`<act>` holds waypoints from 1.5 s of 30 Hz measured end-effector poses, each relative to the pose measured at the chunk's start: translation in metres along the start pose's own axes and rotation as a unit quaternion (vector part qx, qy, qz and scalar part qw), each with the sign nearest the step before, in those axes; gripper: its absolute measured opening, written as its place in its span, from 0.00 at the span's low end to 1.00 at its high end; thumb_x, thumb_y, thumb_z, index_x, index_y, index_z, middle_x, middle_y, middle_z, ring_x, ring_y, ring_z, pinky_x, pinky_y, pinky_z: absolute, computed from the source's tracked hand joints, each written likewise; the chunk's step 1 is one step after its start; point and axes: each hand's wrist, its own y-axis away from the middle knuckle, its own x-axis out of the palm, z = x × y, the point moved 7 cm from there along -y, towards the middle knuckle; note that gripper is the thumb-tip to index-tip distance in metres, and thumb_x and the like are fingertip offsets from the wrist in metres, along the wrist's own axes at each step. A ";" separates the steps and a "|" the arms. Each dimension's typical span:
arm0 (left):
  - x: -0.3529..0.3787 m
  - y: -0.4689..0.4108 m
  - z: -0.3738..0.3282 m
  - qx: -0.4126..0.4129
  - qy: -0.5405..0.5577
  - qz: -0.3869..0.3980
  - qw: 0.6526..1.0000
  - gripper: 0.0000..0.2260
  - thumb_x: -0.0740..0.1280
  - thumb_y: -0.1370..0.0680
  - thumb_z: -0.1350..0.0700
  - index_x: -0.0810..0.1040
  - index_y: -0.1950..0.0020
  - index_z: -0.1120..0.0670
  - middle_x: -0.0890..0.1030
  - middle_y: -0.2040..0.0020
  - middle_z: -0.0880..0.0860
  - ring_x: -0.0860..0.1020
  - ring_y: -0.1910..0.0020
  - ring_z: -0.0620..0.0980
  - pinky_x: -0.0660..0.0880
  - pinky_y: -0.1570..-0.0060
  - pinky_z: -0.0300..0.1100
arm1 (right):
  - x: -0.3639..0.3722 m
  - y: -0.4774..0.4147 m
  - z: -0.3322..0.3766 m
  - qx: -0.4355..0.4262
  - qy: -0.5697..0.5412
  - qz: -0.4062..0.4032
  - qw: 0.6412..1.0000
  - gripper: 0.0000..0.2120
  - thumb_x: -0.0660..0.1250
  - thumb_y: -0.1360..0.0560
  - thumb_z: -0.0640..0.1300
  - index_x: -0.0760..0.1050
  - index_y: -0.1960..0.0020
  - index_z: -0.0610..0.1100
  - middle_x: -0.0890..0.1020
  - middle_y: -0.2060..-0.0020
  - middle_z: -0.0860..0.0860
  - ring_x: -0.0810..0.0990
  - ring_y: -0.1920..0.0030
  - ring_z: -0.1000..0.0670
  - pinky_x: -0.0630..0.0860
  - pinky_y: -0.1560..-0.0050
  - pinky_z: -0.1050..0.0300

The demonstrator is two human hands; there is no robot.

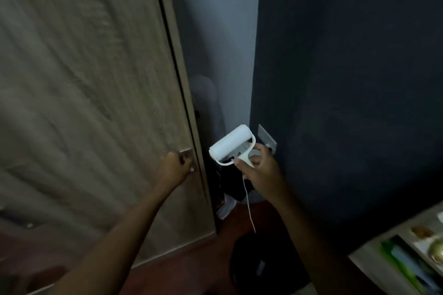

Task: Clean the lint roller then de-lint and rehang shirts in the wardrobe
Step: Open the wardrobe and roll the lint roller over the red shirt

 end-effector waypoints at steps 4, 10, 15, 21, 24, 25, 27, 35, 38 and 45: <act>0.003 -0.030 0.031 -0.017 -0.058 0.020 0.998 0.14 0.69 0.23 0.51 0.75 0.67 0.54 0.83 0.65 0.56 0.82 0.59 0.56 0.72 0.64 0.43 | 0.048 -0.022 0.013 0.014 -0.015 0.006 1.000 0.22 0.75 0.26 0.49 0.71 0.36 0.48 0.84 0.54 0.51 0.84 0.63 0.55 0.81 0.60 0.56; 0.032 -0.057 0.048 -0.016 -0.106 0.058 0.993 0.14 0.66 0.22 0.47 0.82 0.51 0.57 0.84 0.54 0.57 0.83 0.53 0.57 0.76 0.58 0.45 | 0.081 -0.040 0.027 0.025 -0.039 0.017 0.999 0.24 0.74 0.26 0.48 0.70 0.33 0.49 0.86 0.53 0.50 0.85 0.62 0.53 0.82 0.58 0.56; 0.041 -0.072 0.059 -0.045 -0.095 0.028 0.994 0.14 0.66 0.22 0.46 0.83 0.52 0.56 0.85 0.54 0.57 0.83 0.54 0.57 0.75 0.59 0.45 | 0.087 -0.048 0.030 0.036 -0.059 0.041 0.997 0.23 0.73 0.25 0.47 0.68 0.33 0.51 0.86 0.53 0.49 0.85 0.61 0.52 0.81 0.60 0.61; 0.038 -0.072 0.062 -0.075 -0.050 0.005 0.996 0.15 0.70 0.26 0.46 0.84 0.49 0.56 0.85 0.53 0.57 0.84 0.53 0.57 0.80 0.57 0.49 | 0.096 -0.055 0.026 0.031 -0.069 0.093 0.993 0.19 0.74 0.25 0.47 0.71 0.38 0.55 0.85 0.51 0.48 0.84 0.63 0.52 0.80 0.62 0.62; 0.025 -0.066 0.061 -0.077 -0.048 -0.028 0.995 0.15 0.70 0.26 0.47 0.84 0.45 0.54 0.85 0.49 0.57 0.83 0.50 0.57 0.80 0.54 0.48 | 0.104 -0.060 0.026 0.018 -0.071 0.115 0.991 0.19 0.74 0.26 0.46 0.71 0.39 0.56 0.85 0.53 0.48 0.84 0.63 0.52 0.81 0.61 0.60; 0.022 -0.064 0.065 -0.085 -0.058 -0.035 0.994 0.16 0.69 0.25 0.46 0.84 0.44 0.54 0.85 0.48 0.56 0.83 0.49 0.57 0.80 0.53 0.48 | 0.108 -0.061 0.025 0.013 -0.072 0.125 0.989 0.20 0.74 0.26 0.46 0.71 0.37 0.55 0.86 0.53 0.48 0.84 0.64 0.51 0.81 0.61 0.59; 0.015 -0.058 0.076 -0.110 -0.079 -0.048 0.990 0.17 0.67 0.24 0.45 0.83 0.43 0.54 0.85 0.47 0.57 0.83 0.49 0.58 0.80 0.52 0.49 | 0.118 -0.062 0.024 0.008 -0.074 0.146 0.986 0.23 0.74 0.25 0.46 0.70 0.33 0.51 0.86 0.55 0.49 0.85 0.63 0.50 0.83 0.59 0.54; -0.031 -0.034 0.146 -0.197 -0.177 -0.088 0.960 0.18 0.65 0.22 0.42 0.81 0.44 0.55 0.83 0.47 0.56 0.82 0.48 0.58 0.78 0.53 0.48 | 0.175 -0.052 0.025 -0.005 -0.090 0.201 0.975 0.25 0.75 0.26 0.45 0.70 0.32 0.47 0.87 0.55 0.49 0.86 0.60 0.47 0.83 0.57 0.46; -0.056 -0.024 0.183 -0.239 -0.184 -0.106 0.948 0.18 0.64 0.22 0.41 0.81 0.46 0.55 0.83 0.48 0.56 0.82 0.48 0.58 0.78 0.53 0.47 | 0.209 -0.052 0.031 -0.009 -0.085 0.224 0.971 0.28 0.77 0.29 0.42 0.70 0.33 0.47 0.86 0.52 0.48 0.86 0.55 0.50 0.83 0.53 0.49; -0.123 -0.003 0.281 -0.319 -0.159 -0.133 0.925 0.15 0.63 0.20 0.47 0.80 0.44 0.57 0.83 0.47 0.58 0.82 0.48 0.60 0.78 0.51 0.49 | 0.302 -0.035 0.073 -0.057 -0.060 0.286 0.955 0.20 0.73 0.25 0.40 0.71 0.40 0.57 0.86 0.59 0.50 0.85 0.65 0.51 0.78 0.63 0.63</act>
